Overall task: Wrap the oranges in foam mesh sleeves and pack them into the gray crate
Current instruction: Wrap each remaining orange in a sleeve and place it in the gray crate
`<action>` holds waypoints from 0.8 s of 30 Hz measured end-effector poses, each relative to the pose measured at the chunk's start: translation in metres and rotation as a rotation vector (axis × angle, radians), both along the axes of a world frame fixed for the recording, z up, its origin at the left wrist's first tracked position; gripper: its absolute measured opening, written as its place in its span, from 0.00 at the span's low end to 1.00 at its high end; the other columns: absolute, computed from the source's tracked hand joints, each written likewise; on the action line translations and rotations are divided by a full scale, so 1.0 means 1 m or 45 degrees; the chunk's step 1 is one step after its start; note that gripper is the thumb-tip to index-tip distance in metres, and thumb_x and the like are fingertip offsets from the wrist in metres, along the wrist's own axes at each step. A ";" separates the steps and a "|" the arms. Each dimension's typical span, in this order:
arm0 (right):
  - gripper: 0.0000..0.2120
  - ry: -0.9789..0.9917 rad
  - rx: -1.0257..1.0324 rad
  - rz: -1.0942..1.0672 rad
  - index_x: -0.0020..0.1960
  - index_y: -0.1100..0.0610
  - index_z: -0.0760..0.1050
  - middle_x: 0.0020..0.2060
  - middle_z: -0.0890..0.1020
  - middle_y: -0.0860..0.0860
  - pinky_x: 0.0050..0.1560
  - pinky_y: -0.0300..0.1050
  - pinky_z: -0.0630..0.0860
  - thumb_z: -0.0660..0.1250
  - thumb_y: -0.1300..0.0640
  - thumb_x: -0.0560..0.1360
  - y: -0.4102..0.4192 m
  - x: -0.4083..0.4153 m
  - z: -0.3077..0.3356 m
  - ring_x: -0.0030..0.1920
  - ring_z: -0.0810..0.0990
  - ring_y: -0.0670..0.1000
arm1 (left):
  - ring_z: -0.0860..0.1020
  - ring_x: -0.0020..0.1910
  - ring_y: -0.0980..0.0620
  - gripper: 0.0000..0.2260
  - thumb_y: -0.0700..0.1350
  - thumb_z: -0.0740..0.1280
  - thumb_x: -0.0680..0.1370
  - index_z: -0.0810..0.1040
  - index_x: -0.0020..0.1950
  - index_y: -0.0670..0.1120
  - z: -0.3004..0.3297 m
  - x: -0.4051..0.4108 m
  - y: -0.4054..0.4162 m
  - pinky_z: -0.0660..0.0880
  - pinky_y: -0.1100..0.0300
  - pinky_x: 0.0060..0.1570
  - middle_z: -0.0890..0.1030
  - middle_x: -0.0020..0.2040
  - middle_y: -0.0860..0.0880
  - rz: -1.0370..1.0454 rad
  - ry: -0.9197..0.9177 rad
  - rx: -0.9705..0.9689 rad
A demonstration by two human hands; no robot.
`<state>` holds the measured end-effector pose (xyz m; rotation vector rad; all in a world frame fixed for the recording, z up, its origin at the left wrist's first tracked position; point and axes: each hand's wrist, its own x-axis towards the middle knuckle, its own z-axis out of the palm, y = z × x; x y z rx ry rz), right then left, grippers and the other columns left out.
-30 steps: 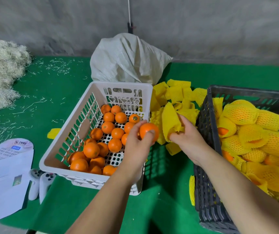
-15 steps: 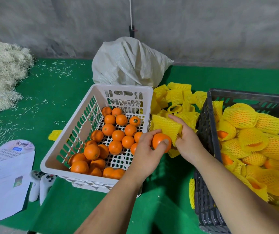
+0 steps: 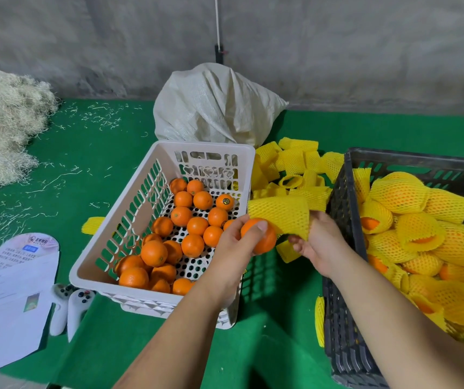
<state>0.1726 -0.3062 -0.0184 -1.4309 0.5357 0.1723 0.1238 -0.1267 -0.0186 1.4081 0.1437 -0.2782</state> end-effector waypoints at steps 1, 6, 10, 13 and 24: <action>0.07 -0.198 -0.198 -0.157 0.59 0.52 0.74 0.48 0.81 0.55 0.37 0.48 0.76 0.64 0.58 0.81 -0.003 0.000 0.000 0.40 0.79 0.54 | 0.83 0.62 0.52 0.22 0.64 0.72 0.77 0.79 0.68 0.56 0.002 0.000 -0.001 0.79 0.54 0.62 0.84 0.64 0.54 0.027 -0.018 -0.008; 0.09 -1.061 -0.954 0.173 0.59 0.52 0.77 0.52 0.73 0.43 0.52 0.39 0.75 0.65 0.55 0.80 0.000 -0.008 -0.006 0.51 0.76 0.44 | 0.82 0.53 0.52 0.26 0.66 0.65 0.81 0.77 0.66 0.45 0.005 0.004 -0.011 0.79 0.60 0.52 0.83 0.59 0.45 0.150 -0.034 0.007; 0.14 -0.815 -0.716 0.584 0.66 0.47 0.79 0.56 0.76 0.41 0.59 0.31 0.72 0.60 0.54 0.84 0.013 -0.008 -0.014 0.58 0.75 0.37 | 0.81 0.49 0.56 0.22 0.66 0.61 0.83 0.80 0.64 0.50 0.001 0.005 -0.009 0.78 0.63 0.48 0.82 0.53 0.52 0.097 -0.069 -0.004; 0.11 -0.701 -0.633 0.529 0.64 0.52 0.79 0.54 0.75 0.40 0.59 0.41 0.75 0.65 0.55 0.83 0.009 -0.002 -0.014 0.56 0.78 0.44 | 0.83 0.55 0.57 0.21 0.69 0.60 0.81 0.81 0.66 0.60 -0.002 0.005 -0.004 0.81 0.58 0.50 0.83 0.59 0.59 0.061 -0.077 0.023; 0.01 -0.700 -0.579 0.384 0.48 0.60 0.81 0.41 0.82 0.53 0.44 0.47 0.79 0.73 0.63 0.78 0.011 -0.007 -0.005 0.39 0.81 0.50 | 0.83 0.55 0.53 0.21 0.63 0.63 0.77 0.78 0.68 0.61 0.003 0.003 -0.013 0.79 0.64 0.42 0.80 0.64 0.56 0.095 -0.113 0.036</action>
